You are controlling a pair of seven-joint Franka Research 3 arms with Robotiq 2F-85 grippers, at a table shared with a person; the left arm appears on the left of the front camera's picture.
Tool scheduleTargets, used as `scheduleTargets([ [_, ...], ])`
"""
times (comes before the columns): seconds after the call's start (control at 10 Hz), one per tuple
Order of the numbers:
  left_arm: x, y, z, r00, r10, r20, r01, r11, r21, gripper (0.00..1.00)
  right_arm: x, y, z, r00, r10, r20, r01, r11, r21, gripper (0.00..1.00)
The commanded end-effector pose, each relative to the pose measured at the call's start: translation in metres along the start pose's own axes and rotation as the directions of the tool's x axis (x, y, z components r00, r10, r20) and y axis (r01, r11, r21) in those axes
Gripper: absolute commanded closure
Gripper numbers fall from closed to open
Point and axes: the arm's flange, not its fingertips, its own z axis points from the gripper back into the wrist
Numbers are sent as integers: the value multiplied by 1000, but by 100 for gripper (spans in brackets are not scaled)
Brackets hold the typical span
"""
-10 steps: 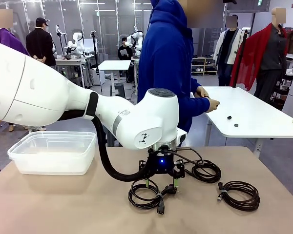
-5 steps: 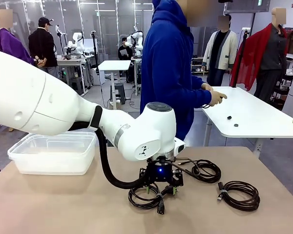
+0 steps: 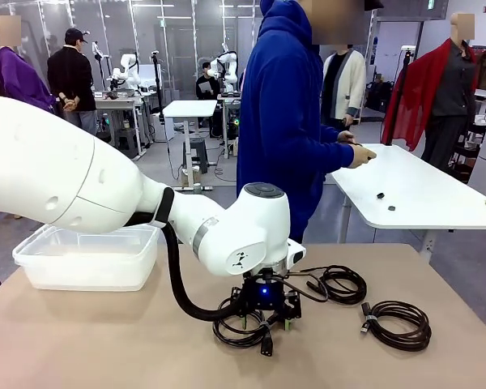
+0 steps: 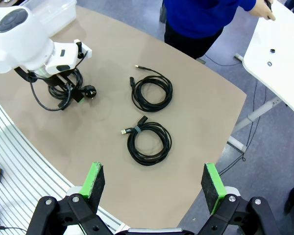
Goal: Organize and store the cables.
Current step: Place the Power Cable into the Organizing box.
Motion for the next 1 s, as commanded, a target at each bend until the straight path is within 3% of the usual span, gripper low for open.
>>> scheduleTargets([
  [0.0,6,-2,-3,1000,-14,-5,14,1000,-20,0,-1,-1,0,1000,-3,2,3,1000,2,0],
  [0.3,4,-3,-1,1000,-12,-21,11,1000,-14,0,-1,-1,0,1000,-3,2,3,1000,2,0],
  [0.5,3,-3,-1,1000,-10,-25,10,1000,-10,55,-1,-1,0,1000,-3,2,3,1000,2,0],
  [0.6,3,-3,0,1000,-16,-27,16,1000,-8,87,-1,-1,0,1000,-3,2,3,1000,2,0],
  [0.7,2,-2,1,1000,-10,-24,10,1000,-5,100,-1,-1,0,1000,-3,2,3,1000,2,0],
  [0.9,1,-1,2,999,-12,-32,11,1000,-6,100,-1,-1,0,1000,-3,2,3,1000,2,0],
])
